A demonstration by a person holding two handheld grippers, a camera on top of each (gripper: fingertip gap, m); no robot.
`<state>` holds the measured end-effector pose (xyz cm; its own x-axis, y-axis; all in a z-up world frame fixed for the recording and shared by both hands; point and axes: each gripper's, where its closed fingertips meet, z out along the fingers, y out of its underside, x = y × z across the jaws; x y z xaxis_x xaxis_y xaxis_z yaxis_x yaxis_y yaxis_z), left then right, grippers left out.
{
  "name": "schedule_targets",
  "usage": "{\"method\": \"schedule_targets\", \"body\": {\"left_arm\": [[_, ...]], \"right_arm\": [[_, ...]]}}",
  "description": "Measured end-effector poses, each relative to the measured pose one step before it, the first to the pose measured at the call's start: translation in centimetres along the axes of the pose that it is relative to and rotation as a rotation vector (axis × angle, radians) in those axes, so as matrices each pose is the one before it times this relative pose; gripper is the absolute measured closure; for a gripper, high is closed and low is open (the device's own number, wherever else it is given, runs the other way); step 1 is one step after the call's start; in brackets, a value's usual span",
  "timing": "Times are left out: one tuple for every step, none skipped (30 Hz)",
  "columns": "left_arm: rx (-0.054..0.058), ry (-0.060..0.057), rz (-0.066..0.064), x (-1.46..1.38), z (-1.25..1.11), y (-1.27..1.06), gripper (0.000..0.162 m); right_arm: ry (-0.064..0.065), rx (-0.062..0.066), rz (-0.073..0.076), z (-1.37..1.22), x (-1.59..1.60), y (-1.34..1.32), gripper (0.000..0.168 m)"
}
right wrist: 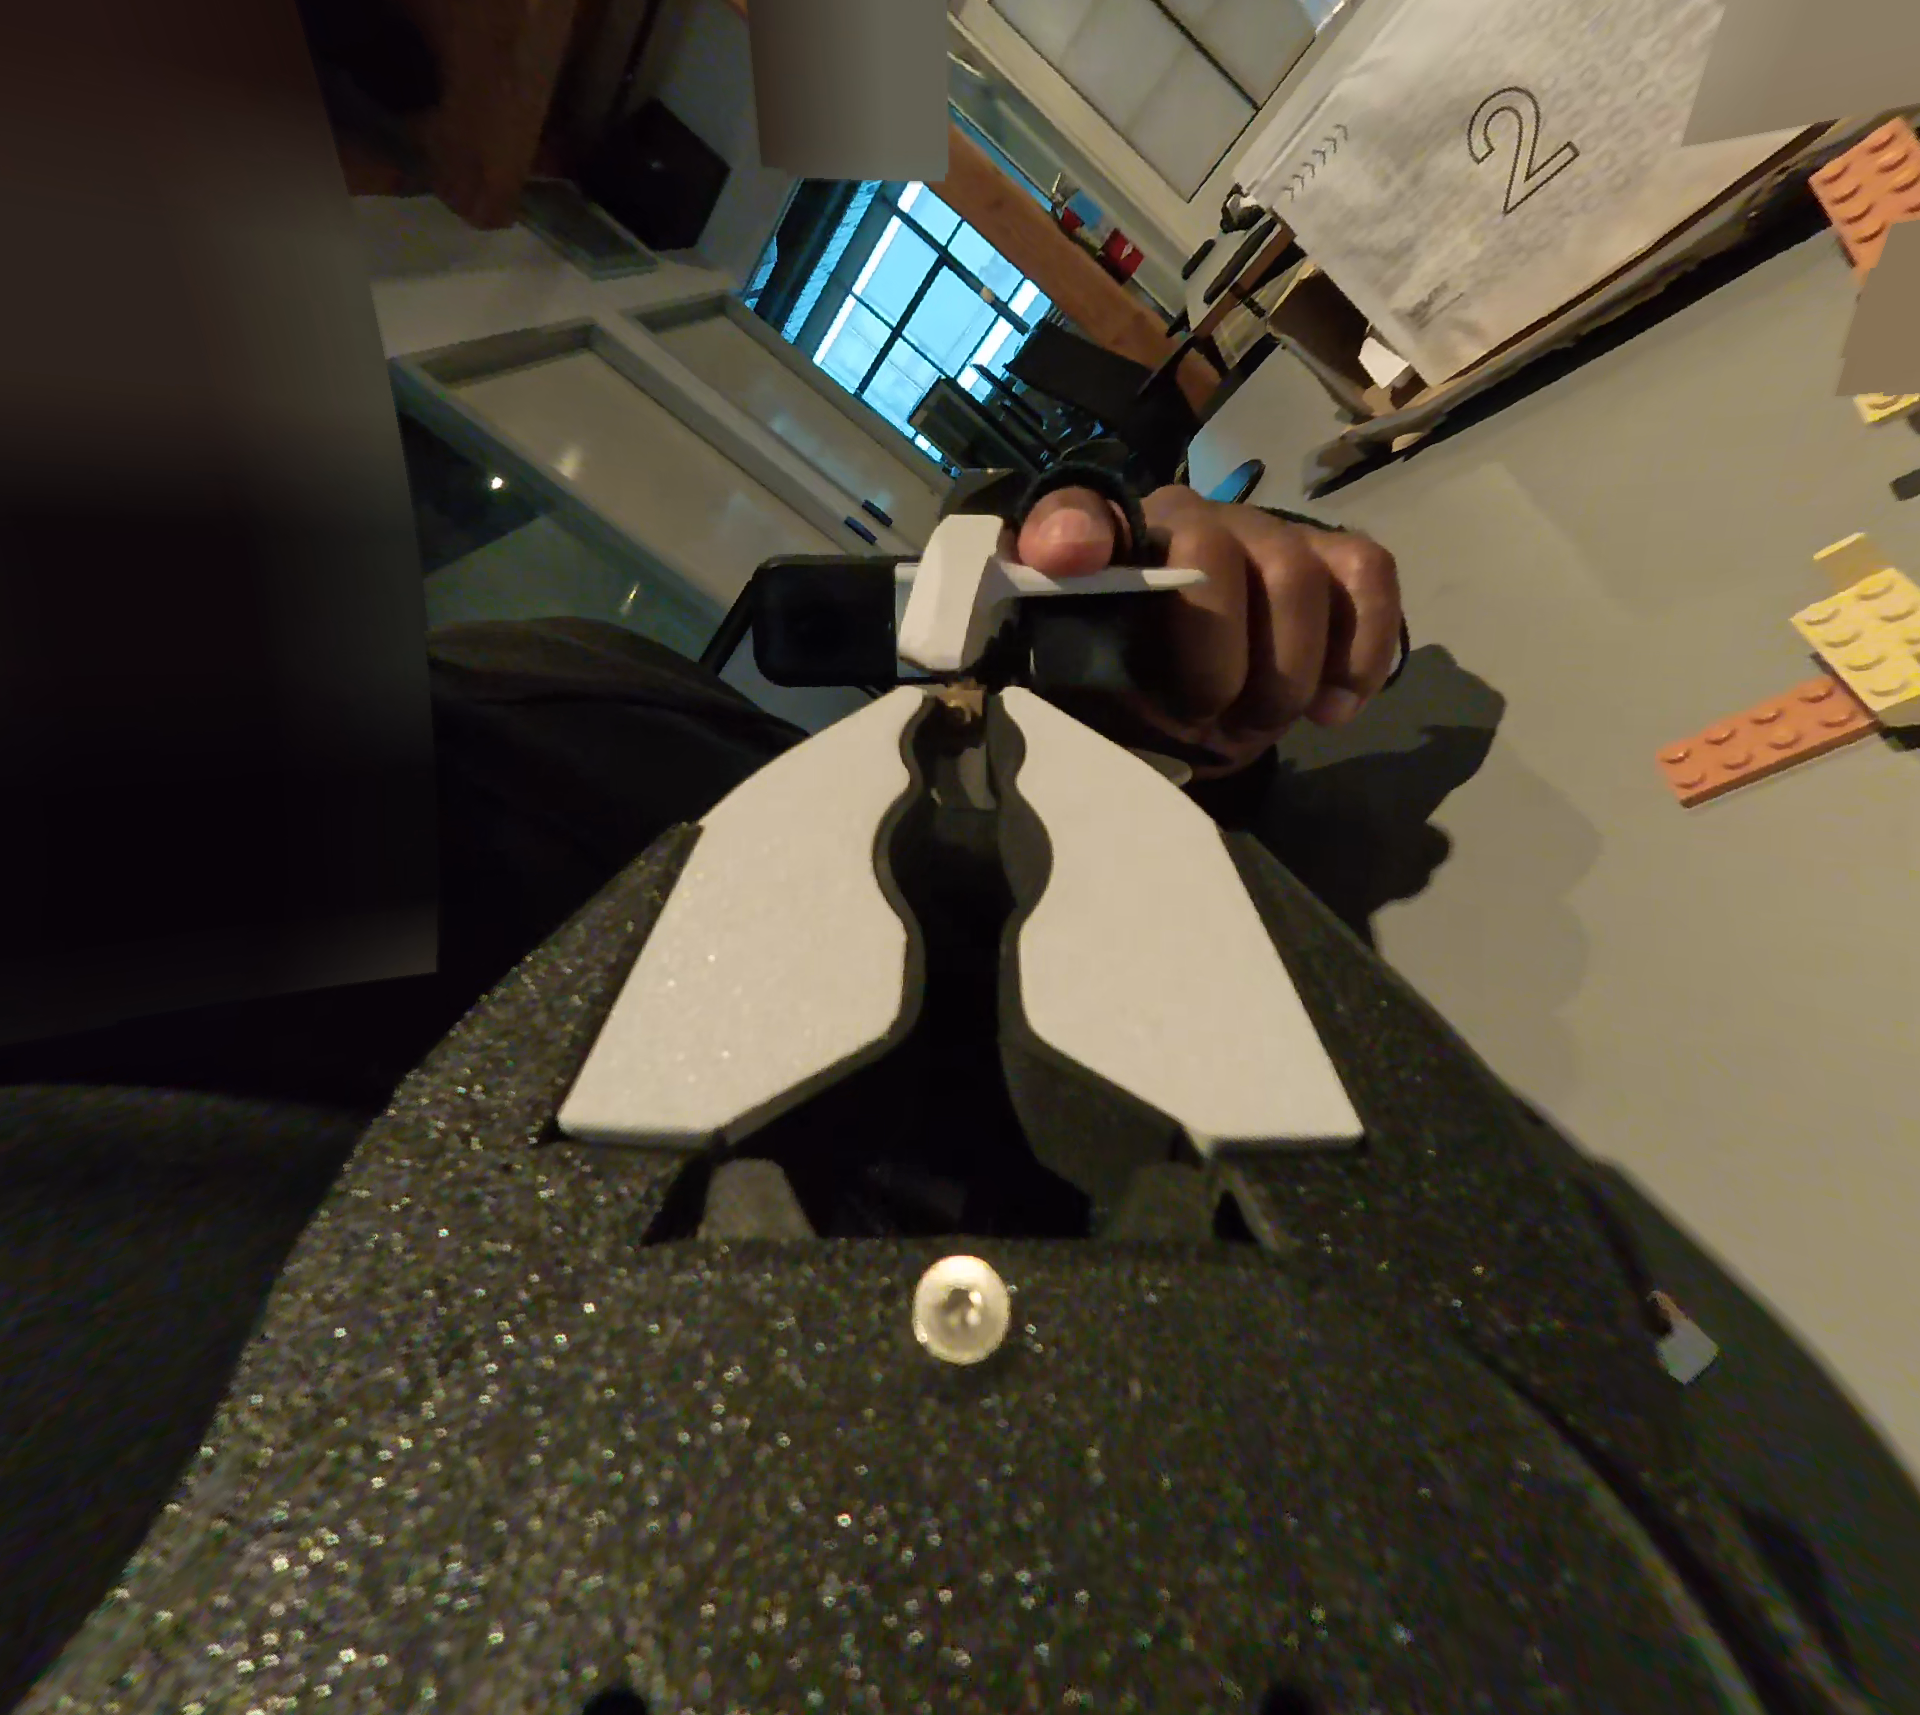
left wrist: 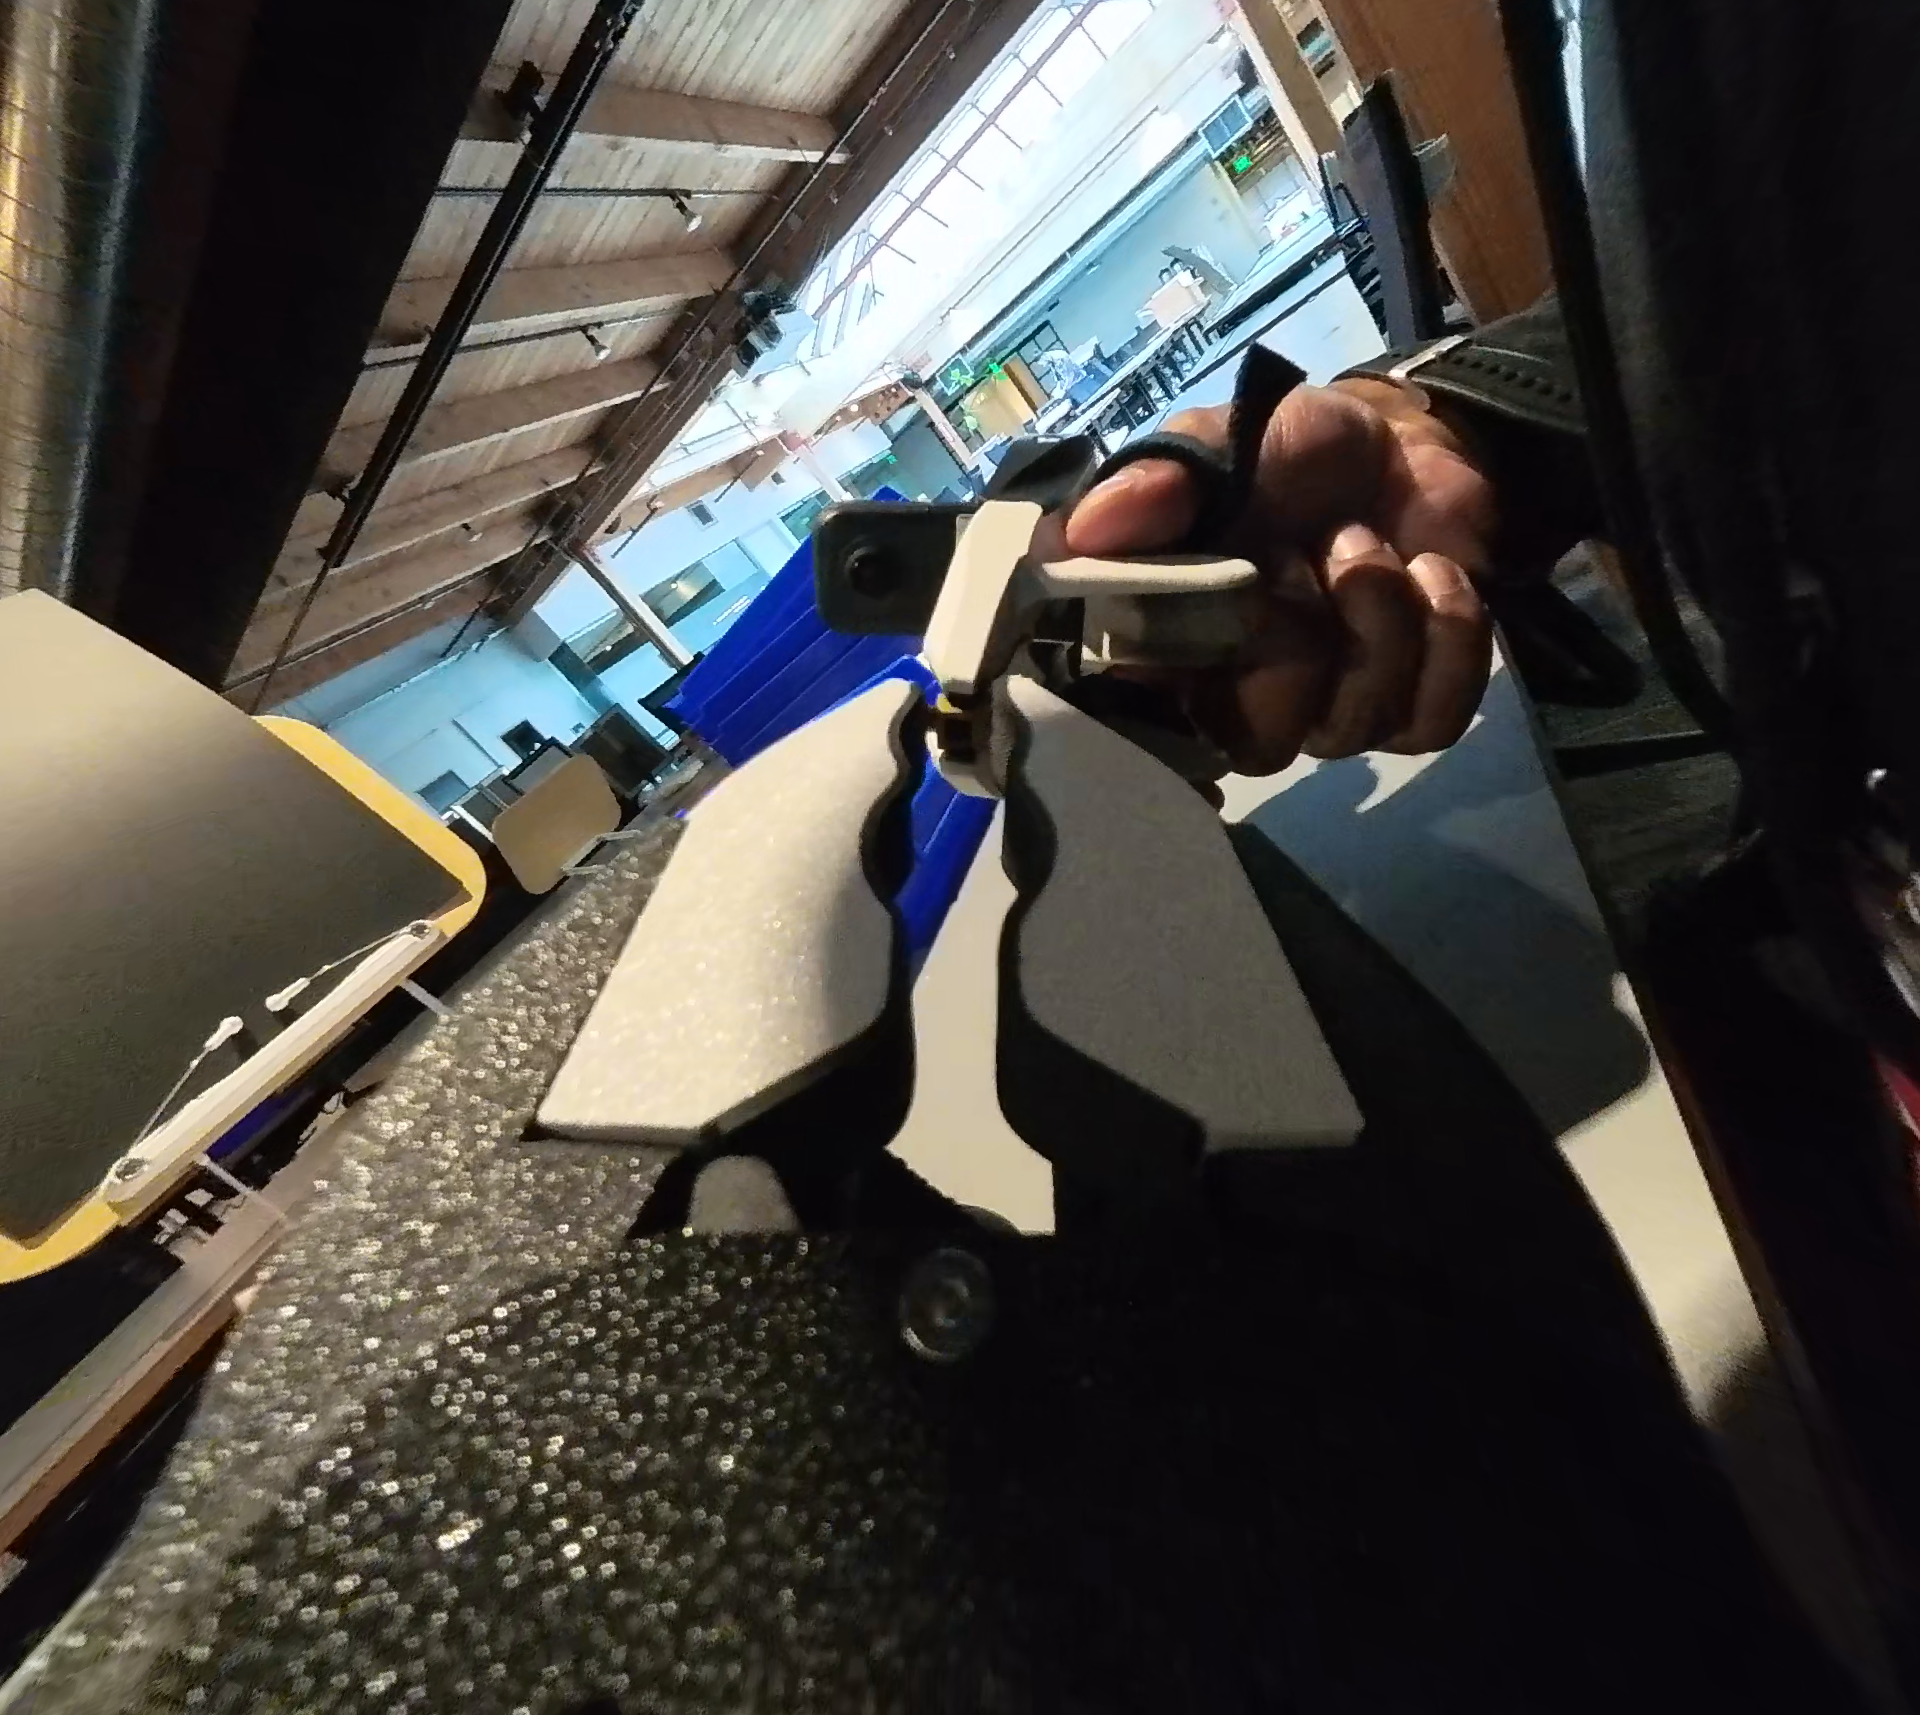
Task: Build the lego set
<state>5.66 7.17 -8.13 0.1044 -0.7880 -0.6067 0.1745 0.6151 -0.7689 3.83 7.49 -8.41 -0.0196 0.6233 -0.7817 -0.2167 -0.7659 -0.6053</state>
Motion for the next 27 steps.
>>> {"method": "schedule_targets", "body": {"left_arm": [[0.0021, 0.0013, -0.0076, 0.019, -0.036, 0.001, 0.150], [0.0034, -0.0002, -0.0117, -0.017, -0.016, 0.008, 0.151], [0.0034, -0.0024, -0.0124, -0.015, -0.022, 0.023, 0.151], [0.0018, -0.0029, -0.0134, -0.025, -0.027, 0.065, 0.151], [0.0008, -0.0040, -0.0139, -0.041, -0.021, 0.071, 0.151], [-0.0014, -0.0074, -0.0125, -0.093, -0.032, 0.122, 0.151], [-0.0037, -0.0118, -0.0104, -0.155, -0.029, 0.150, 0.151], [0.0000, -0.0141, -0.0101, -0.211, -0.067, 0.085, 0.151], [-0.0052, -0.0174, -0.0120, -0.320, -0.077, 0.123, 0.151], [-0.0179, -0.0230, -0.0077, -0.408, -0.056, 0.284, 0.151], [-0.0188, -0.0221, -0.0010, -0.375, -0.077, 0.271, 0.151], [-0.0118, -0.0191, -0.0003, -0.314, -0.081, 0.135, 0.152], [-0.0104, -0.0204, -0.0065, -0.342, -0.072, 0.066, 0.152], [-0.0118, -0.0185, -0.0096, -0.307, -0.060, 0.037, 0.152], [-0.0067, -0.0143, -0.0071, -0.234, -0.057, -0.060, 0.152], [-0.0044, -0.0129, -0.0079, -0.192, -0.074, -0.108, 0.152], [-0.0071, -0.0116, -0.0111, -0.160, -0.058, -0.083, 0.152], [-0.0064, -0.0080, -0.0104, -0.104, -0.057, -0.089, 0.152], [-0.0032, -0.0059, -0.0085, -0.052, -0.089, -0.106, 0.152], [-0.0020, -0.0049, -0.0102, -0.023, -0.086, -0.090, 0.152], [-0.0018, -0.0044, -0.0127, -0.031, -0.099, -0.060, 0.152], [-0.0017, -0.0062, -0.0143, -0.056, -0.099, -0.022, 0.152], [-0.0006, -0.0079, -0.0155, -0.102, -0.087, 0.012, 0.152], [-0.0002, -0.0082, -0.0168, -0.130, -0.075, 0.029, 0.152], [0.0002, -0.0089, -0.0166, -0.180, -0.060, 0.029, 0.152], [0.0028, -0.0081, -0.0148, -0.175, -0.073, -0.019, 0.152], [0.0054, -0.0071, -0.0136, -0.175, -0.063, -0.057, 0.152]], "right_arm": [[0.0005, -0.0006, -0.0007, 0.025, 0.012, 0.015, 0.160], [0.0003, 0.0008, -0.0002, 0.023, 0.013, 0.001, 0.160], [0.0012, 0.0013, 0.0008, 0.029, 0.038, -0.016, 0.160], [0.0036, 0.0015, 0.0006, 0.009, 0.064, -0.015, 0.160], [0.0082, 0.0029, -0.0007, 0.012, 0.118, -0.047, 0.159], [0.0125, 0.0063, -0.0019, -0.003, 0.146, -0.104, 0.159], [0.0165, 0.0090, -0.0014, -0.035, 0.184, -0.187, 0.158], [0.0297, 0.0079, 0.0012, -0.092, 0.370, -0.238, 0.152], [0.0502, 0.0017, -0.0002, -0.123, 0.623, -0.253, 0.142], [0.0613, 0.0009, -0.0087, -0.128, 0.736, -0.332, 0.132], [0.0601, 0.0084, -0.0104, -0.135, 0.642, -0.532, 0.119], [0.0563, 0.0156, -0.0049, -0.097, 0.504, -0.736, 0.105], [0.0530, 0.0223, -0.0066, -0.065, 0.346, -0.941, 0.093], [0.0489, 0.0293, -0.0124, -0.049, 0.136, -1.094, 0.079], [0.0424, 0.0349, -0.0153, -0.030, -0.064, -1.197, 0.069], [0.0337, 0.0375, -0.0180, -0.025, -0.265, -1.228, 0.057], [0.0243, 0.0361, -0.0178, -0.018, -0.415, -1.153, 0.048], [0.0111, 0.0346, -0.0140, -0.022, -0.576, -1.045, 0.042], [0.0025, 0.0315, -0.0076, -0.014, -0.629, -0.890, 0.036], [-0.0010, 0.0246, -0.0039, -0.005, -0.598, -0.674, 0.033], [-0.0008, 0.0202, -0.0037, -0.006, -0.528, -0.535, 0.030], [-0.0011, 0.0176, -0.0032, 0.012, -0.445, -0.455, 0.028], [-0.0034, 0.0139, 0.0000, 0.010, -0.415, -0.420, 0.026], [-0.0059, 0.0081, -0.0005, 0.036, -0.414, -0.346, 0.025], [-0.0087, 0.0046, -0.0050, 0.052, -0.453, -0.309, 0.024], [-0.0100, 0.0055, -0.0068, 0.027, -0.449, -0.302, 0.024], [-0.0136, 0.0062, -0.0058, 0.008, -0.479, -0.309, 0.024]]}}
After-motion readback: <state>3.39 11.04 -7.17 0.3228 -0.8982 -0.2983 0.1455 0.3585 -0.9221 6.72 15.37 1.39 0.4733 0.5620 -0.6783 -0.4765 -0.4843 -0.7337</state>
